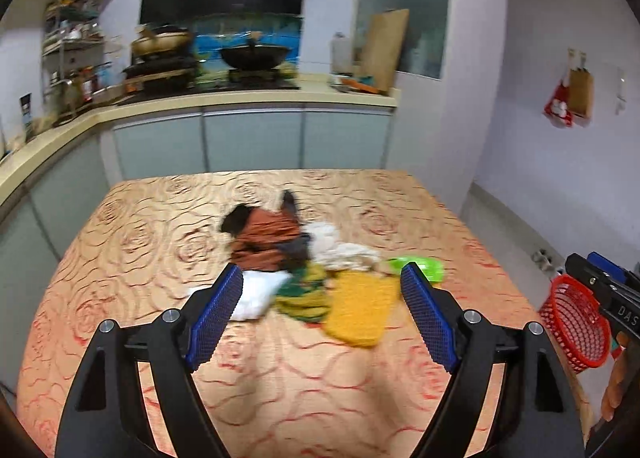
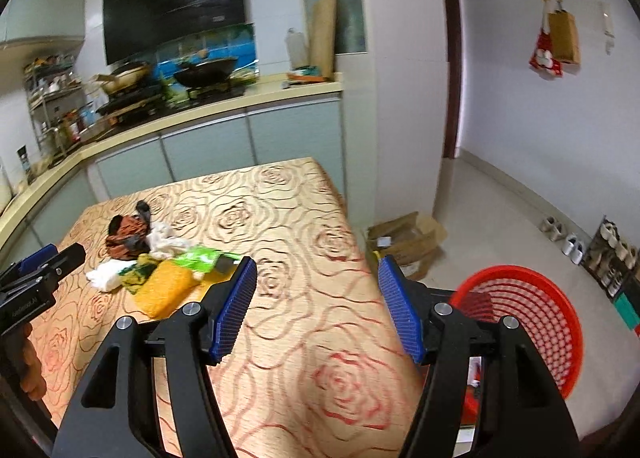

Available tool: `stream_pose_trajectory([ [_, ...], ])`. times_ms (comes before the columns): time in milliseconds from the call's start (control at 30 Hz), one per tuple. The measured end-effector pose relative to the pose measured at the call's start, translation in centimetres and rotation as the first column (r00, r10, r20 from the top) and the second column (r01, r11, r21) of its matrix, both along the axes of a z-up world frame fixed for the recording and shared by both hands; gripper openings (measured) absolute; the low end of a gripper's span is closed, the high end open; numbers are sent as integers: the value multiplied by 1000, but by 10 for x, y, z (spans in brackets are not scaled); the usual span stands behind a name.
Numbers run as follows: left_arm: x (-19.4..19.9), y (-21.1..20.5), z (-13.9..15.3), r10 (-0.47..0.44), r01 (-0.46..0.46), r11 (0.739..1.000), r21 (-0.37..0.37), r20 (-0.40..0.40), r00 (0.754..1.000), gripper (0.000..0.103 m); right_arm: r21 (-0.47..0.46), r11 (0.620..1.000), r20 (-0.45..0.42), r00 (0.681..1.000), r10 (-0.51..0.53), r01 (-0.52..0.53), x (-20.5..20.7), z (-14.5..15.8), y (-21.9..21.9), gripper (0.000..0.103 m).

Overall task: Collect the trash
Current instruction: 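Move both grippers back over the table toward the yellow foam nets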

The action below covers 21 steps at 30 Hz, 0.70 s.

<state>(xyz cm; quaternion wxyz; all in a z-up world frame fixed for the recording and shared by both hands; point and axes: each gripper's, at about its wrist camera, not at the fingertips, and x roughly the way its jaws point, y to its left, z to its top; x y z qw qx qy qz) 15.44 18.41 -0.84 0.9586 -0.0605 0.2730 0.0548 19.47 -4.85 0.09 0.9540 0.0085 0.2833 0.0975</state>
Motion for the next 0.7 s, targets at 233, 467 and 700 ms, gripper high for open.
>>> stream_pose_trajectory([
  [233, -1, 38, -13, 66, -66, 998, -7, -29, 997, 78, -15, 998, -5, 998, 60, -60, 11, -3, 37, 62],
  [467, 15, 62, -38, 77, -82, 996, -34, -107, 991, 78, -32, 993, -40, 993, 113, -114, 27, -17, 67, 63],
  [700, 38, 74, -57, 66, -77, 995, -62, -162, 985, 78, -47, 989, -67, 988, 140, -143, 45, -28, 83, 63],
])
